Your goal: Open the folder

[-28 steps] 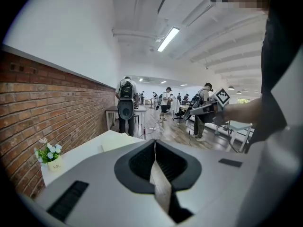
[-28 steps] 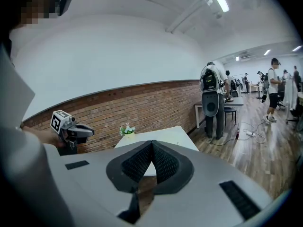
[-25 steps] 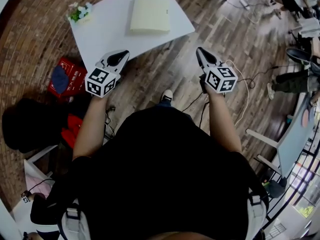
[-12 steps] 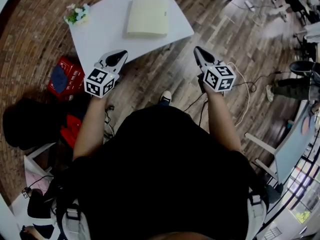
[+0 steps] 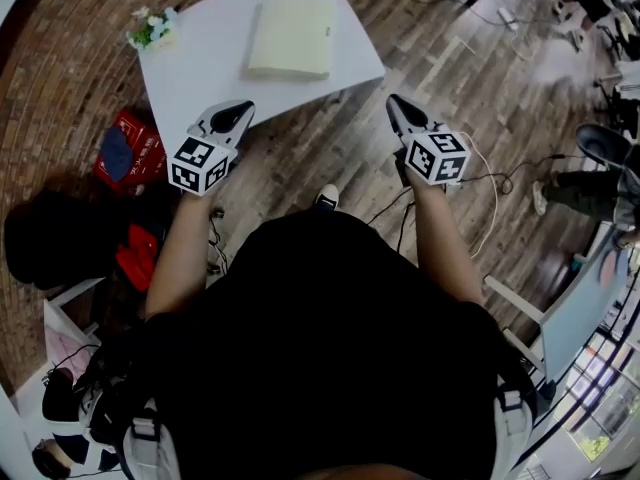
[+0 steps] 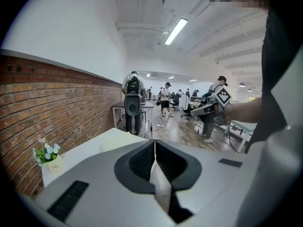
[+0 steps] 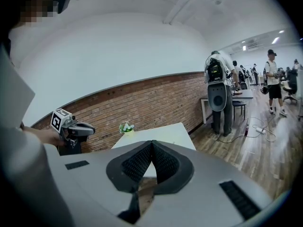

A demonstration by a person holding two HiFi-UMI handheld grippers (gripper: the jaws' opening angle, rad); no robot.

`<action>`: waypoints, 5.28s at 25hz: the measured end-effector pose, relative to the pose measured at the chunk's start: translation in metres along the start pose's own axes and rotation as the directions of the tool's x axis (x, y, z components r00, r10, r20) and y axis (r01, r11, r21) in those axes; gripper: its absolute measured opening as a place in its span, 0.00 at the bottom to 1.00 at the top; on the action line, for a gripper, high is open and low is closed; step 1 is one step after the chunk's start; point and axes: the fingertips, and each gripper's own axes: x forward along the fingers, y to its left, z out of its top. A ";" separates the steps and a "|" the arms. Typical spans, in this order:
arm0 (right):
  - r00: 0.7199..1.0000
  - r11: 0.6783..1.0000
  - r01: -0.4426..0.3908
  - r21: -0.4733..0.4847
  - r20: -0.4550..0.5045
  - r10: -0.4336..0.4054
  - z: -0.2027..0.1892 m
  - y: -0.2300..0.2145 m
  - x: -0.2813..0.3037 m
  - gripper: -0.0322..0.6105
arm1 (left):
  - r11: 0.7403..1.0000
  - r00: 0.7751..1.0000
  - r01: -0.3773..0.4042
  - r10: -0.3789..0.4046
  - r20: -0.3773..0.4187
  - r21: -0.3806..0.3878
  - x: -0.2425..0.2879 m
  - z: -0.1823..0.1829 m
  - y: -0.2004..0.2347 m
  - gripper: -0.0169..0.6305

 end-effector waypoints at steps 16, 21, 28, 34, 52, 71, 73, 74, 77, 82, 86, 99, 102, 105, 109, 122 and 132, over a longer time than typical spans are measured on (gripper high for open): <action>0.994 0.994 -0.105 -0.017 -0.038 0.105 0.001 -0.027 0.011 0.09 | 0.997 0.996 -0.081 0.081 -0.028 -0.013 0.019 0.005 -0.018 0.05; 0.989 0.989 -0.143 -0.024 -0.046 0.142 0.002 -0.016 0.016 0.09 | 0.995 0.995 -0.098 0.098 -0.021 -0.008 0.015 0.005 -0.017 0.05; 0.988 0.988 -0.147 -0.038 -0.054 0.145 0.007 -0.012 0.022 0.09 | 0.994 0.995 -0.100 0.099 -0.009 -0.035 0.013 -0.001 -0.009 0.05; 0.987 0.987 -0.151 -0.049 -0.069 0.148 0.009 -0.013 0.026 0.09 | 0.994 0.995 -0.099 0.099 -0.007 -0.034 0.021 -0.001 -0.001 0.05; 0.983 0.987 -0.159 -0.039 -0.104 0.154 0.015 -0.019 0.060 0.09 | 0.996 0.996 -0.085 0.085 0.002 -0.032 0.043 0.011 0.033 0.05; 0.986 0.992 -0.124 -0.016 -0.113 0.122 0.032 -0.028 0.108 0.09 | 0.999 0.999 -0.035 0.034 -0.025 -0.031 0.074 0.010 0.085 0.05; 0.986 0.992 -0.123 -0.015 -0.118 0.121 0.034 -0.027 0.114 0.09 | 0.999 0.999 -0.033 0.032 -0.026 -0.033 0.076 0.011 0.092 0.05; 0.986 0.992 -0.122 -0.014 -0.120 0.120 0.035 -0.028 0.118 0.09 | 0.999 0.999 -0.032 0.031 -0.026 -0.034 0.078 0.012 0.096 0.05; 0.986 0.993 -0.115 -0.008 -0.124 0.113 0.038 -0.030 0.128 0.09 | 0.999 0.999 -0.023 0.021 -0.032 -0.034 0.083 0.012 0.107 0.05; 0.986 0.995 -0.104 0.001 -0.129 0.104 0.039 -0.029 0.146 0.09 | 0.999 0.999 -0.012 0.010 -0.039 -0.035 0.087 0.009 0.125 0.05; 0.989 0.996 -0.084 -0.007 -0.122 0.083 0.047 -0.032 0.160 0.09 | 0.999 0.999 -0.002 0.001 -0.041 -0.033 0.093 0.011 0.141 0.05; 0.992 1.000 -0.021 0.003 -0.127 0.021 0.064 -0.031 0.204 0.09 | 0.999 0.998 0.046 -0.047 -0.049 -0.020 0.104 0.011 0.200 0.05; 0.991 1.000 -0.005 0.009 -0.133 0.007 0.064 -0.032 0.211 0.09 | 0.998 0.997 0.060 -0.061 -0.054 -0.017 0.107 0.009 0.213 0.05; 0.990 1.000 0.004 0.012 -0.140 -0.003 0.063 -0.029 0.217 0.09 | 0.997 0.996 0.073 -0.074 -0.052 -0.019 0.110 0.009 0.222 0.05; 0.989 1.000 0.026 0.013 -0.146 -0.023 0.063 -0.023 0.225 0.09 | 0.995 0.994 0.100 -0.101 -0.047 -0.016 0.114 0.008 0.232 0.05; 0.984 0.996 0.086 0.018 -0.158 -0.082 0.067 -0.012 0.229 0.09 | 0.992 0.991 0.128 -0.128 -0.034 -0.005 0.115 0.012 0.266 0.05; 0.986 0.998 0.059 0.024 -0.160 -0.055 0.066 -0.020 0.238 0.09 | 0.994 0.993 0.105 -0.105 -0.050 0.002 0.120 0.009 0.263 0.05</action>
